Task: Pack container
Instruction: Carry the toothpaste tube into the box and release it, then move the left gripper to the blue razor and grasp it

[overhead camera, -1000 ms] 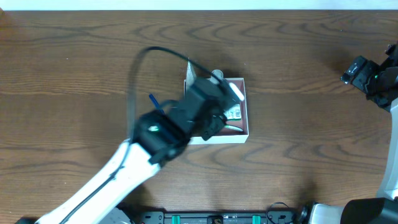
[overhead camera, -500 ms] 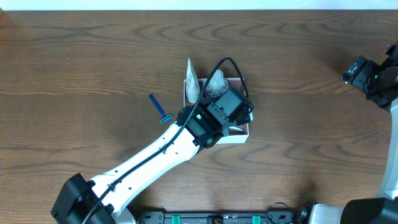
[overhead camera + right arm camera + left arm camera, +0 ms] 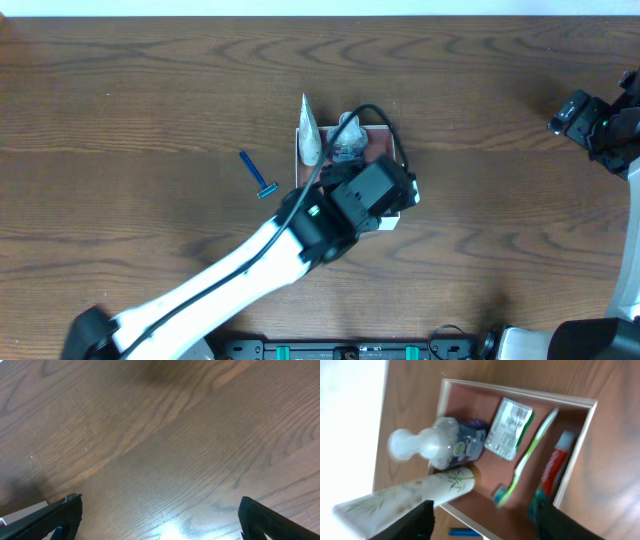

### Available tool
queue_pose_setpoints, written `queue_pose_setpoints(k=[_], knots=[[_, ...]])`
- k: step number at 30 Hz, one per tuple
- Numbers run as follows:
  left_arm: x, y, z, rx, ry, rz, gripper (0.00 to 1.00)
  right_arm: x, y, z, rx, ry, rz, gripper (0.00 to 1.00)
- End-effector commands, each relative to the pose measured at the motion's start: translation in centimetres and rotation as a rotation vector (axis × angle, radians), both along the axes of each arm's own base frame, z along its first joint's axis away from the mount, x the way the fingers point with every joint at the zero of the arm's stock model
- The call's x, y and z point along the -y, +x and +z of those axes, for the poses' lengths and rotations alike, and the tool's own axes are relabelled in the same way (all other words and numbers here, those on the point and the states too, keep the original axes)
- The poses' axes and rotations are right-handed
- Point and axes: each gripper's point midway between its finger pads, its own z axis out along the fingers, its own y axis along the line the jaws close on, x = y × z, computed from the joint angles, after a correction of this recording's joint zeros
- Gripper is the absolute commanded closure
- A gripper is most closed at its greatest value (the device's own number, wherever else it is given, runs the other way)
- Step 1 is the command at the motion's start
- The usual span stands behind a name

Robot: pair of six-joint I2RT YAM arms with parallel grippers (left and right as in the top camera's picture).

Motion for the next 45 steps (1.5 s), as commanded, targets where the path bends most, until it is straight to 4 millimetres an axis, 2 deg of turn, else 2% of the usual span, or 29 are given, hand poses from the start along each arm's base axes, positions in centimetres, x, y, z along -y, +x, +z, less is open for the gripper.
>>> queue_pose_setpoints(k=[1, 4, 7, 12, 14, 16, 18, 23, 28, 32, 36, 41, 45], knots=[[-2.4, -0.9, 4.4, -0.019, -0.264, 0.267, 0.35, 0.2, 0.0, 0.8, 0.023, -0.003, -0.014, 0.01], [-6.5, -0.9, 5.4, -0.063, -0.381, 0.501, 0.35, 0.2, 0.0, 0.8, 0.023, -0.003, -0.014, 0.01], [-10.4, 0.0, 5.5, -0.078, -0.453, 0.716, 0.35, 0.2, 0.0, 0.8, 0.023, -0.003, -0.014, 0.01], [-17.2, 2.6, 4.4, -0.085, -0.584, 1.149, 0.34, 0.2, 0.0, 0.8, 0.023, -0.003, -0.014, 0.01], [-19.3, 3.4, 3.9, -0.079, -0.639, 1.303, 0.28, 0.2, 0.0, 0.8, 0.023, -0.003, -0.014, 0.01], [-21.0, 4.2, 3.2, -0.072, -0.663, 1.406, 0.28, 0.2, 0.0, 0.8, 0.023, -0.003, -0.014, 0.01], [-21.5, 5.2, 2.3, -0.092, -0.673, 1.448, 0.27, 0.2, 0.0, 0.8, 0.023, -0.003, -0.014, 0.01], [-21.3, 7.8, -1.1, -0.149, -0.64, 1.492, 0.27, 0.2, 0.0, 0.8, 0.023, -0.003, -0.014, 0.01], [-20.0, 10.0, -5.9, -0.223, -0.619, 1.568, 0.22, 0.2, 0.0, 0.8, 0.023, -0.003, -0.014, 0.01], [-19.1, 10.3, -9.9, -0.371, -0.61, 1.629, 0.21, 0.2, 0.0, 0.8, 0.023, -0.003, -0.014, 0.01], [-19.3, 10.2, -12.7, -0.497, -0.597, 1.677, 0.21, 0.2, 0.0, 0.8, 0.023, -0.003, -0.014, 0.01], [-20.2, 10.0, -14.7, -0.603, -0.604, 1.734, 0.21, 0.2, 0.0, 0.8, 0.023, -0.003, -0.014, 0.01], [-20.2, 9.8, -15.9, -0.68, -0.608, 1.749, 0.2, 0.2, 0.0, 0.8, 0.023, -0.003, -0.014, 0.01]])
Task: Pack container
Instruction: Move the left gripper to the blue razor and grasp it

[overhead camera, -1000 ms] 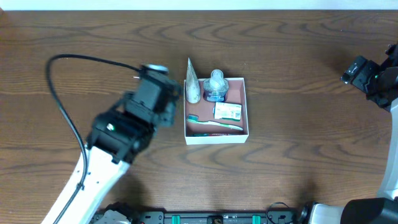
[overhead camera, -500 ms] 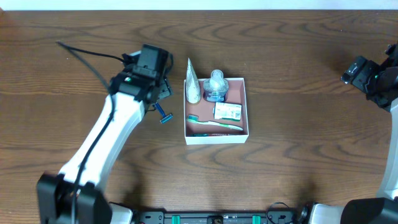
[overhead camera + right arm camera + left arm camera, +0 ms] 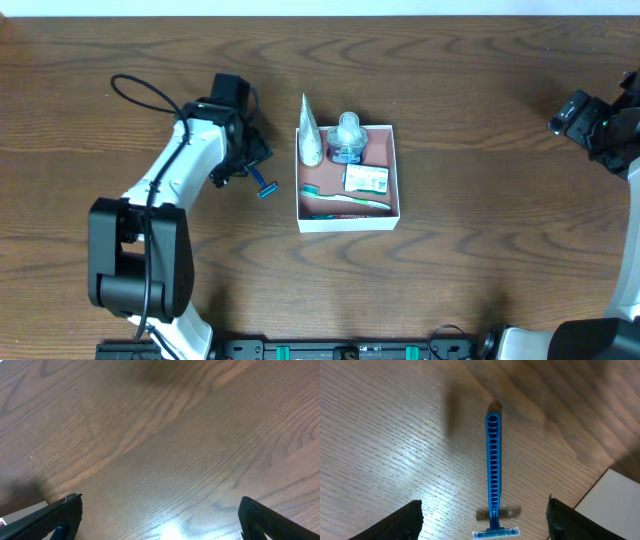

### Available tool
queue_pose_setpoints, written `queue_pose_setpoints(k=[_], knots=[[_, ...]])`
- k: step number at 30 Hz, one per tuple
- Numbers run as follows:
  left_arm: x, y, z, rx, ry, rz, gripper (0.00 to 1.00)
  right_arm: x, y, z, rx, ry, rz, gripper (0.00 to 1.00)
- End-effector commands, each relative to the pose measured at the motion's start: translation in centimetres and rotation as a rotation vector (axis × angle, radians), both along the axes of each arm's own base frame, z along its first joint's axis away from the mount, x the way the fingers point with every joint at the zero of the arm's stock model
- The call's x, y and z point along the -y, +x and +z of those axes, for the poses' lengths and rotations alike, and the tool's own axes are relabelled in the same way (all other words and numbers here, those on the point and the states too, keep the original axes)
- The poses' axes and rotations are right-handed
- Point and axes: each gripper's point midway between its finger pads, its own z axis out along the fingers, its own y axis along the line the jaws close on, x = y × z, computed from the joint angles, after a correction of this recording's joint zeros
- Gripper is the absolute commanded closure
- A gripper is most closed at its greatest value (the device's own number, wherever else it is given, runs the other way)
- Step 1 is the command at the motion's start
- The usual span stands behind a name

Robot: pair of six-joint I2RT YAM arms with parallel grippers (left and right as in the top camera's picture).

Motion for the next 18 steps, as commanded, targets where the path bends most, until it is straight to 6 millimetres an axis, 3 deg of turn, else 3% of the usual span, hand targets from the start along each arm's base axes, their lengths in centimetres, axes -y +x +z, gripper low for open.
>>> queue_pose_setpoints(k=[1, 18], knots=[[0.8, -0.5, -1.1, -0.05, -0.073, 0.012, 0.19, 0.2, 0.0, 0.8, 0.023, -0.003, -0.014, 0.01], [0.9, -1.9, -5.1, -0.177, -0.071, 0.01, 0.18, 0.2, 0.0, 0.8, 0.023, -0.003, -0.014, 0.01]])
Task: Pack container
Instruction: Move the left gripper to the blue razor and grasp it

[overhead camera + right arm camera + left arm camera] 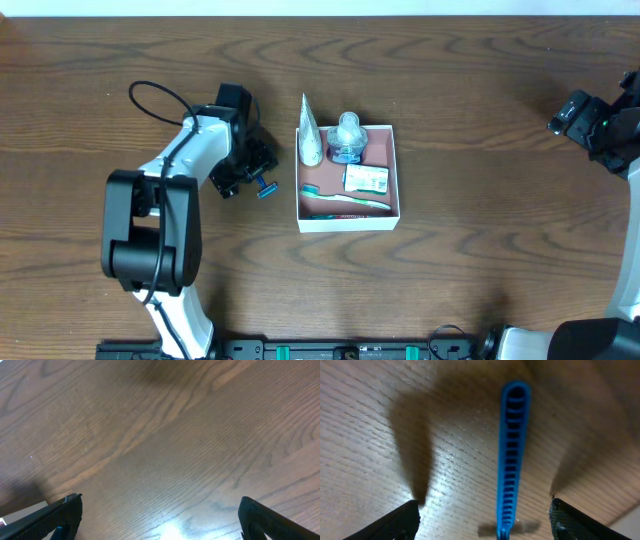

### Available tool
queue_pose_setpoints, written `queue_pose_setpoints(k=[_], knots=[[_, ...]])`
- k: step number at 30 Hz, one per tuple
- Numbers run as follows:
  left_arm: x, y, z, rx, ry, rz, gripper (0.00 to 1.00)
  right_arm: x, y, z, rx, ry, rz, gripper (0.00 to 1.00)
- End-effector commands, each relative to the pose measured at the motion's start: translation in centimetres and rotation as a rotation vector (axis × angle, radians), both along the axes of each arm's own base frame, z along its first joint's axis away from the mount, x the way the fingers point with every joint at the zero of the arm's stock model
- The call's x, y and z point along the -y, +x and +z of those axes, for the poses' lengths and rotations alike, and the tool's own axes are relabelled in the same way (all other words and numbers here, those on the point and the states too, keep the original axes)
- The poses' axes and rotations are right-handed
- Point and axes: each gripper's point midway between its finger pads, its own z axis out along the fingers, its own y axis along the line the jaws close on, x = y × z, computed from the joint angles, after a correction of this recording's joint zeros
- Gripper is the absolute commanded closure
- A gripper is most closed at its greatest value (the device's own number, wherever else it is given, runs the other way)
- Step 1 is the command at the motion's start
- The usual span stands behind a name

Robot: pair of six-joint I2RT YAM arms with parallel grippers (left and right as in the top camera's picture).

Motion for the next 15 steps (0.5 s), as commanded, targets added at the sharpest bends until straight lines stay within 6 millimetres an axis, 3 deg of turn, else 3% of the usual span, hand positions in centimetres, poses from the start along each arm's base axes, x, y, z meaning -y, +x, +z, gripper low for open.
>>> queue_pose_setpoints(k=[1, 5, 13, 15], knots=[[0.0, -0.6, -0.7, -0.032, -0.005, 0.002, 0.21, 0.2, 0.0, 0.8, 0.023, -0.003, -0.014, 0.01], [0.0, -0.8, -0.7, -0.036, -0.004, -0.055, 0.36, 0.2, 0.0, 0.8, 0.023, -0.003, -0.014, 0.01], [-0.2, -1.7, -0.7, -0.059, -0.002, -0.177, 0.87, 0.2, 0.0, 0.8, 0.023, -0.003, -0.014, 0.01], [-0.1, -1.7, -0.7, -0.059, -0.003, -0.176, 0.92, 0.2, 0.0, 0.8, 0.023, -0.003, -0.014, 0.01]])
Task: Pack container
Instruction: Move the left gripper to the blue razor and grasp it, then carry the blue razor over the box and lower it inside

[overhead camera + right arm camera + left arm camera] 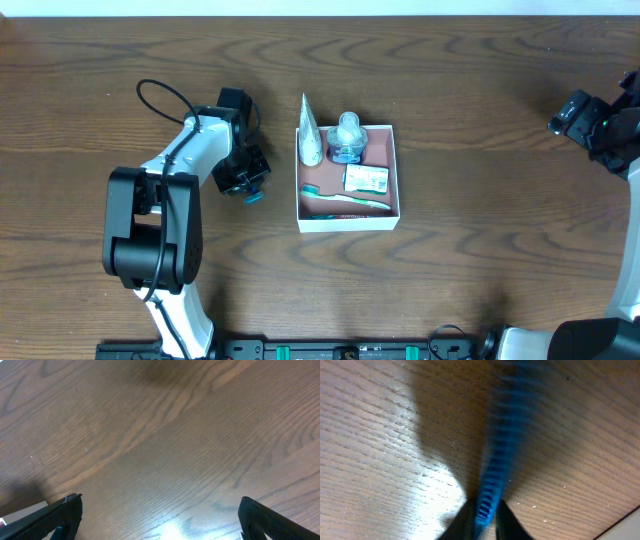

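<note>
The white container [397,170] with a reddish floor holds a pale tube [308,135], a clear bottle [347,138], a green-and-white packet [366,180] and a green toothbrush [345,201]. Left of it, my left gripper [243,180] is down at the table. In the left wrist view it [484,516] is shut on the blue razor [496,455], whose ribbed handle is pinched between the dark fingertips [463,521]. Only the razor's head [253,196] shows from overhead. My right gripper [160,520] is open over bare wood at the far right.
The dark wooden table [480,260] spreads around the container. My left arm's black cable [160,90] loops above its wrist. A white corner [631,525] shows at the lower right of the left wrist view.
My left gripper, which stood open astride the razor's handle, has shut on it. The razor's head sits slightly further left and lower on the table. The right arm is unchanged.
My left gripper was open over the packed container. Then it was open above the razor lying left of the box, then lower with its fingers either side of the handle. Now it is shut on the handle. The right gripper stayed open at the far right.
</note>
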### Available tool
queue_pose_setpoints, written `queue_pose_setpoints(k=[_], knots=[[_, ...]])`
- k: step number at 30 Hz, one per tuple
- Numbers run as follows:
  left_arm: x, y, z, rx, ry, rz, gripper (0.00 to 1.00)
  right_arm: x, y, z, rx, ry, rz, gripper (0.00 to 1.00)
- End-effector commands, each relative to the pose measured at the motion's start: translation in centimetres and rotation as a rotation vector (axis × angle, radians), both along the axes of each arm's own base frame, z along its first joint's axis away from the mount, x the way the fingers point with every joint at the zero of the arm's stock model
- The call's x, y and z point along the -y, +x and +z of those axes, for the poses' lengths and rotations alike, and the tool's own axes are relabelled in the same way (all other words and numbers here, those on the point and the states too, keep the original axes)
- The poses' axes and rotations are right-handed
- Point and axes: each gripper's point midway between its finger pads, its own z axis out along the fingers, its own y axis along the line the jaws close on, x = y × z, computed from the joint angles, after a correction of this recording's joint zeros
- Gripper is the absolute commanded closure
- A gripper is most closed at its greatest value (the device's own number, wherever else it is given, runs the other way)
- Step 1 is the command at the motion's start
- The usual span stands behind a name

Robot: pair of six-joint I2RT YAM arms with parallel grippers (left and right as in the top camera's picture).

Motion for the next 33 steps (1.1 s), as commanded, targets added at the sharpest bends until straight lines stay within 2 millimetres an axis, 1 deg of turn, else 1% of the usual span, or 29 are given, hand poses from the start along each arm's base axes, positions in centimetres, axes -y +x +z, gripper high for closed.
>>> queue_pose_setpoints(k=[1, 5, 8, 9, 12, 16, 18, 21, 24, 25, 27, 28, 30, 33], knots=[[-0.2, -0.3, -0.4, -0.014, 0.005, -0.037, 0.93, 0.2, 0.0, 0.8, 0.023, -0.003, -0.014, 0.01], [-0.1, 0.2, 0.5, 0.008, 0.0, -0.099, 0.94, 0.2, 0.0, 0.8, 0.023, -0.003, -0.014, 0.01], [-0.1, 0.8, 2.4, 0.045, -0.004, -0.176, 0.94, 0.2, 0.0, 0.8, 0.023, -0.003, -0.014, 0.01], [0.0, 1.2, 3.4, 0.063, -0.005, -0.198, 0.94, 0.2, 0.0, 0.8, 0.023, -0.003, -0.014, 0.01], [0.1, 2.4, 6.8, 0.13, -0.007, -0.247, 0.94, 0.2, 0.0, 0.8, 0.023, -0.003, -0.014, 0.01], [0.3, 3.6, 12.9, 0.268, -0.006, -0.304, 0.94, 0.2, 0.0, 0.8, 0.023, -0.003, -0.014, 0.01], [0.5, 3.7, 15.9, 0.347, -0.004, -0.323, 0.94, 0.2, 0.0, 0.8, 0.023, -0.003, -0.014, 0.01], [1.0, 3.1, 19.8, 0.468, 0.004, -0.396, 0.94, 0.2, 0.0, 0.8, 0.023, -0.003, -0.014, 0.01], [2.4, 1.8, 23.2, 0.579, 0.02, -0.55, 0.94, 0.2, 0.0, 0.8, 0.023, -0.003, -0.014, 0.01], [3.3, 1.2, 24.2, 0.616, 0.022, -0.618, 0.94, 0.2, 0.0, 0.8, 0.023, -0.003, -0.014, 0.01], [5.6, -0.2, 25.9, 0.682, 0.0, -0.772, 0.94, 0.2, 0.0, 0.8, 0.023, -0.003, -0.014, 0.01], [7.1, -1.1, 26.6, 0.714, -0.021, -0.863, 0.94, 0.2, 0.0, 0.8, 0.023, -0.003, -0.014, 0.01], [9.6, -2.8, 27.5, 0.759, -0.049, -1.014, 0.94, 0.2, 0.0, 0.8, 0.023, -0.003, -0.014, 0.01], [12.7, -4.8, 27.7, 0.79, -0.058, -1.221, 0.94, 0.2, 0.0, 0.8, 0.023, -0.003, -0.014, 0.01]])
